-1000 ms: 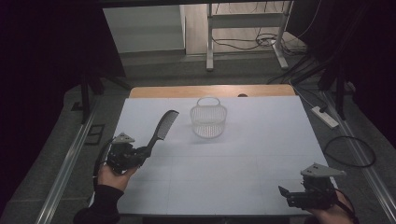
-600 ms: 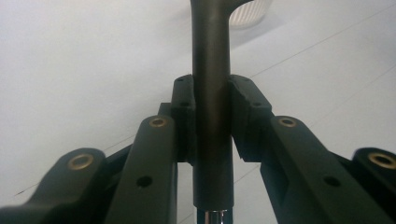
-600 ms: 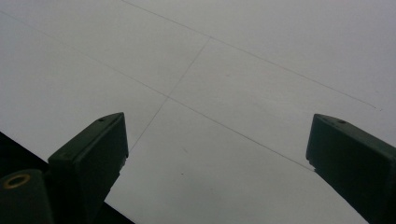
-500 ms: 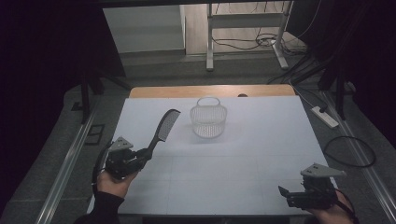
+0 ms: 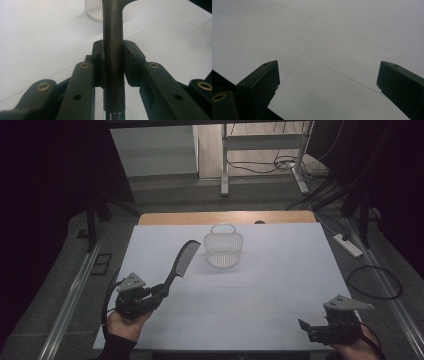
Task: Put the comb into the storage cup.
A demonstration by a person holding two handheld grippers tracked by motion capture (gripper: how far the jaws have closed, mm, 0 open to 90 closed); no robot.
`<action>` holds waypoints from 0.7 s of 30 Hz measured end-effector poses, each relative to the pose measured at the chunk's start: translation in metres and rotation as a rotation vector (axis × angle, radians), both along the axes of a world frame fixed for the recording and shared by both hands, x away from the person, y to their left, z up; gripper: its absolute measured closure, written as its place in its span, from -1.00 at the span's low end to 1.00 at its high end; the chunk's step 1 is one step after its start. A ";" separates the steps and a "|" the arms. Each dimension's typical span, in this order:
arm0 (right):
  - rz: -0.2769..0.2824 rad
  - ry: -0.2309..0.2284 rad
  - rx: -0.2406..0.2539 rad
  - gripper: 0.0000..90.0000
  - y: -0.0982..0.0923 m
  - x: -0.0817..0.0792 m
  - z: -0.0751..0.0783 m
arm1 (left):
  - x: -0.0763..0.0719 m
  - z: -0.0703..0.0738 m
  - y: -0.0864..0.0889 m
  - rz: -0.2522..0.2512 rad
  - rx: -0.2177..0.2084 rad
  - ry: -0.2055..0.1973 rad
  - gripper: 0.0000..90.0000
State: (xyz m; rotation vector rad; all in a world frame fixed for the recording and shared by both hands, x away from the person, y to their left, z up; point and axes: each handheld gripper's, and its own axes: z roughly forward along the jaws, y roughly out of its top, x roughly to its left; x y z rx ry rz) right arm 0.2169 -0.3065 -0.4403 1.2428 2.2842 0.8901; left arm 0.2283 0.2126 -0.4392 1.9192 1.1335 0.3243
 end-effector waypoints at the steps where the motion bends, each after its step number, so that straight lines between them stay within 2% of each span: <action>1: 0.005 -0.003 0.002 -0.90 0.000 0.000 0.000 | -0.001 0.000 -0.001 -0.002 -0.004 0.000 0.61; 6: 0.024 -0.010 0.017 -0.93 0.000 -0.001 0.001 | -0.004 0.001 -0.006 -0.018 -0.011 -0.005 0.61; 13: 0.061 -0.046 0.059 -0.97 0.004 0.000 0.006 | -0.008 0.001 -0.014 -0.040 -0.012 -0.010 0.61; 21: 0.101 -0.064 0.141 -0.99 0.007 0.005 0.016 | -0.006 0.001 -0.018 -0.066 -0.016 -0.010 0.61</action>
